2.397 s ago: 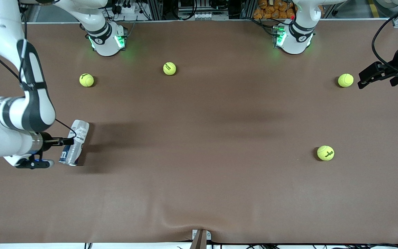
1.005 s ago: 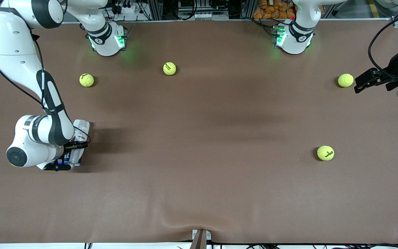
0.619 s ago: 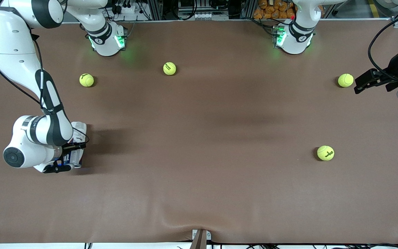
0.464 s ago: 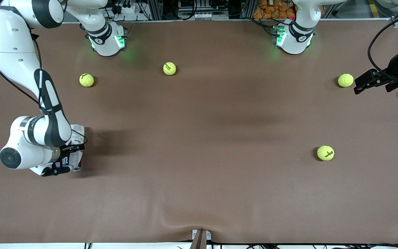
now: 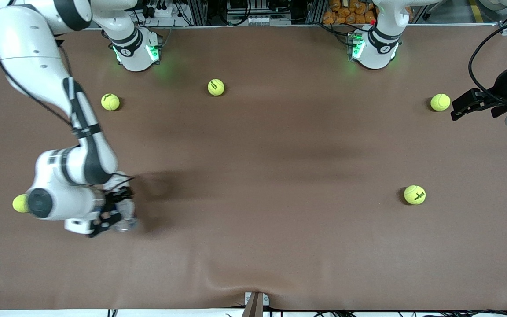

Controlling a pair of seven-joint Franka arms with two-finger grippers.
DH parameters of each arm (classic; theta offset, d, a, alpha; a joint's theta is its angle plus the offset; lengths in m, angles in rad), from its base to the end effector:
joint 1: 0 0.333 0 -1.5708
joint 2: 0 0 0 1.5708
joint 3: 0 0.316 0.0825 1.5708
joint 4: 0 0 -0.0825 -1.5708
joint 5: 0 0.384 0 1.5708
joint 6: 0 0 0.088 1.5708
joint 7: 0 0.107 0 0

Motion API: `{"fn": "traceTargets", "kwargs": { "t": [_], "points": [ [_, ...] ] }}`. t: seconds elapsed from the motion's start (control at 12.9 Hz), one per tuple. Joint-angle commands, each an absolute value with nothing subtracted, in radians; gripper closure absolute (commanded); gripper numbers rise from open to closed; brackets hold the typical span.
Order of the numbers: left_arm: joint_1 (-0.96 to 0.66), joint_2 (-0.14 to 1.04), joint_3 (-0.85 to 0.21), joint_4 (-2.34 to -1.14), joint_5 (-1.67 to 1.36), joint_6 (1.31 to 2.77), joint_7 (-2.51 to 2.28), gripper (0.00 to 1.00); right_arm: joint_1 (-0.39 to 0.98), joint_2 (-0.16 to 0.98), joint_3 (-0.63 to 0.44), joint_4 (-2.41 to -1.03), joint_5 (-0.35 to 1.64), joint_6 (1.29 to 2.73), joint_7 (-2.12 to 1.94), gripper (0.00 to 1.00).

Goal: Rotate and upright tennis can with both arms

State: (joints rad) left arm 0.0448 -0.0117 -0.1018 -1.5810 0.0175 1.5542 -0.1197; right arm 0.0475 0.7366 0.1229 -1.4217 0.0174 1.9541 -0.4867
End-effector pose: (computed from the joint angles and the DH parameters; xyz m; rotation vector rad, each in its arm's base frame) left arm 0.5483 -0.0297 0.6247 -3.1200 -0.0981 0.0210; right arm 0.6956 0.1054 0.2479 -2.8531 -0.9227 0.2721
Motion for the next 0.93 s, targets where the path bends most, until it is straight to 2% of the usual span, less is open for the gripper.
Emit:
{"fn": "traceTargets", "kwargs": {
  "t": [0.0,0.23,0.31,0.77,0.85],
  "points": [
    [0.052,-0.006,-0.106,-1.571,0.005,1.552,-0.101,0.0,0.151,0.73,0.155,-1.424,0.017,1.95,-0.564,0.39],
    [0.054,-0.003,-0.106,-1.569,-0.002,1.557,-0.101,0.0,0.268,0.732,0.153,-1.437,0.009,2.101,-0.752,0.38],
    [0.052,0.014,-0.106,-1.568,0.0,1.565,-0.101,0.0,0.296,0.733,0.153,-1.448,0.002,2.15,-0.808,0.35],
    [0.049,0.054,-0.11,-1.583,-0.002,1.591,-0.101,0.0,0.425,0.732,0.153,-1.587,-0.078,2.414,-0.902,0.35],
    [0.048,0.066,-0.11,-1.585,-0.002,1.606,-0.101,0.0,0.451,0.732,0.152,-1.612,-0.086,2.466,-0.902,0.29]
  ]
}}
